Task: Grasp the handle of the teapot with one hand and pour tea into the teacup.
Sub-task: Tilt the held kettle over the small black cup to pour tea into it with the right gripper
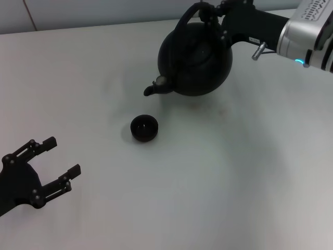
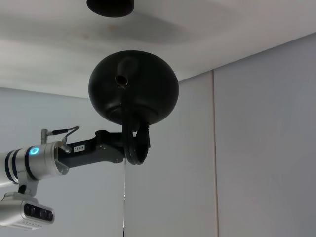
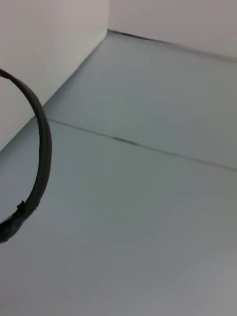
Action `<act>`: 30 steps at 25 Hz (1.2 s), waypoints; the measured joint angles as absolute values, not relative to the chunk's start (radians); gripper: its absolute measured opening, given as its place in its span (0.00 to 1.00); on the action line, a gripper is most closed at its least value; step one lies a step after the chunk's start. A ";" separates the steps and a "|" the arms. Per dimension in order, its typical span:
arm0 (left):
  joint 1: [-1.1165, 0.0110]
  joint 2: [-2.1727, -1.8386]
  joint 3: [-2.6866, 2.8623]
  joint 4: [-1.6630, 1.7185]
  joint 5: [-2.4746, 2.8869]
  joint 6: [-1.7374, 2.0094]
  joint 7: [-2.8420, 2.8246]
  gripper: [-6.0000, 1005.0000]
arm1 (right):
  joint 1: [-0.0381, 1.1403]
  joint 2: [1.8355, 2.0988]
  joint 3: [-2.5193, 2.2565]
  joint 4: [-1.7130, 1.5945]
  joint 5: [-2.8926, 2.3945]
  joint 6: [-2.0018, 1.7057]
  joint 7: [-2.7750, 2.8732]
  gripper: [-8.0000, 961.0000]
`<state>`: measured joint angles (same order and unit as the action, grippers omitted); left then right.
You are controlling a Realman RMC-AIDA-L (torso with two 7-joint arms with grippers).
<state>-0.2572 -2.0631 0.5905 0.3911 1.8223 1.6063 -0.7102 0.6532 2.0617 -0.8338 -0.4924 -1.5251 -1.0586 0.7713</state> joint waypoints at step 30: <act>-0.259 -2.065 0.591 0.390 1.822 1.604 -0.710 0.80 | 0.656 2.075 -0.959 -0.582 -1.525 -1.067 0.503 0.11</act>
